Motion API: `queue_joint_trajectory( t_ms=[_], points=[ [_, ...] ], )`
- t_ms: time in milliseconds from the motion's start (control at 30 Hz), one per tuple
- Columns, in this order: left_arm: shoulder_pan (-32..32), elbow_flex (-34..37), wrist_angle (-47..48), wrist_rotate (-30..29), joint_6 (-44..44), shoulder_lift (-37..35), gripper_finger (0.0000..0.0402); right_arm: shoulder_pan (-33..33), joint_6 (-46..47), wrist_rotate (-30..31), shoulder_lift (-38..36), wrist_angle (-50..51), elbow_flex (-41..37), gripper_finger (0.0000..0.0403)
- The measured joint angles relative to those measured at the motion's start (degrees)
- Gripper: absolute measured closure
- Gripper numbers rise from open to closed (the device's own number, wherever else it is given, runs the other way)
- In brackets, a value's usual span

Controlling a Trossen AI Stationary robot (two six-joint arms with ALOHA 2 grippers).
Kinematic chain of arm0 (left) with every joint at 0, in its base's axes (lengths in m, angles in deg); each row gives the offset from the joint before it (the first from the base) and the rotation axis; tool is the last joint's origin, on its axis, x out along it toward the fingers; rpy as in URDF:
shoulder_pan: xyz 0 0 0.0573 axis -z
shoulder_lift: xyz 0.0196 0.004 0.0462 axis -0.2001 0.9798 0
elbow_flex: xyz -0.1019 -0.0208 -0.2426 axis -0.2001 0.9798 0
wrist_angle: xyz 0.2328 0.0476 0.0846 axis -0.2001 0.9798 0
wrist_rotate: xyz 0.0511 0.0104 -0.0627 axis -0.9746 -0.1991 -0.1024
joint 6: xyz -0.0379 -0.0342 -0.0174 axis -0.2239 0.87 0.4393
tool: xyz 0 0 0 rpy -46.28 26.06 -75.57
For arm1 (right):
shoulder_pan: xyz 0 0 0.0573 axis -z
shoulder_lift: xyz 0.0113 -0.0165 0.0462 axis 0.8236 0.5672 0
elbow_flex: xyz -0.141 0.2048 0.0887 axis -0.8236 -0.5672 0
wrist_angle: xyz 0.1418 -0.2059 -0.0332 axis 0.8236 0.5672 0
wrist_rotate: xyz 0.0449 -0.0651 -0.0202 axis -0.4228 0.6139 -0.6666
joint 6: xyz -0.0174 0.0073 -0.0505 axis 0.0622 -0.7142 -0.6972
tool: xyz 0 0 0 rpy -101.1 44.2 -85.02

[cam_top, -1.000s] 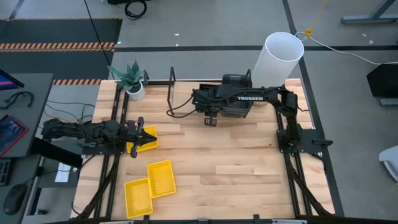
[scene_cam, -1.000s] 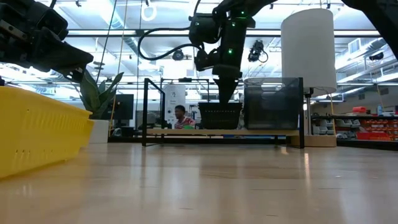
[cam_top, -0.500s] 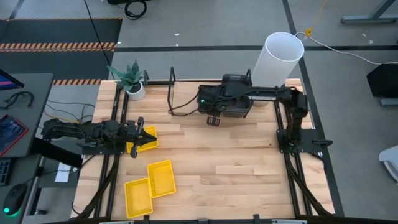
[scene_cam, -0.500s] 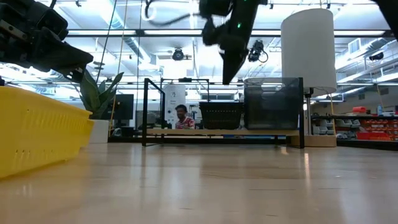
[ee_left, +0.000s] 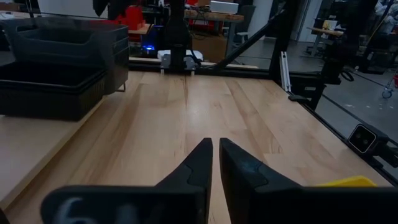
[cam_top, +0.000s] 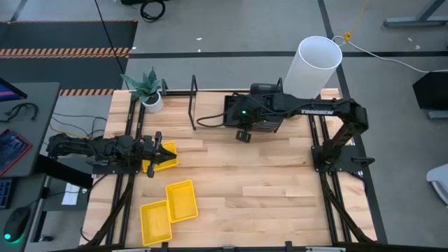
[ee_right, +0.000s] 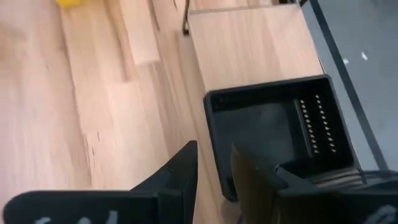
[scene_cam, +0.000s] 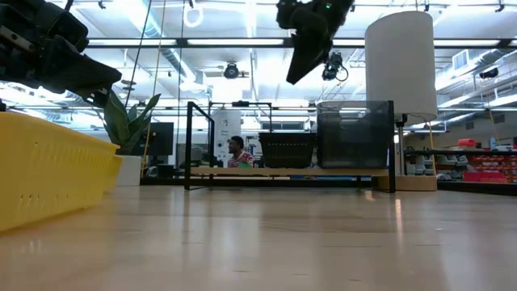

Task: Stack baskets on shelf by color
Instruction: Stack the bottom left yellow bin on the bottom right yellow bin

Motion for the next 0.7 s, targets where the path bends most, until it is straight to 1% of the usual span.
queue_joint_trajectory(
  t_ms=[300, 467, 700],
  points=[
    [0.0, 0.0, 0.0, 0.0, 0.0, 0.0, 0.0374, 0.0, 1.4, -5.5, -13.7, -22.7, -23.1, 0.0303],
    [0.0, 0.0, 0.0, 0.0, 0.0, 0.0, 0.0369, -1.1, 3.1, -5.4, -21.9, -32.7, -33.0, 0.0303],
    [0.0, 0.0, 0.0, 0.0, 0.0, 0.0, 0.037, -4.3, 3.6, -5.0, -35.4, -41.6, -44.3, 0.0303]
  ],
)
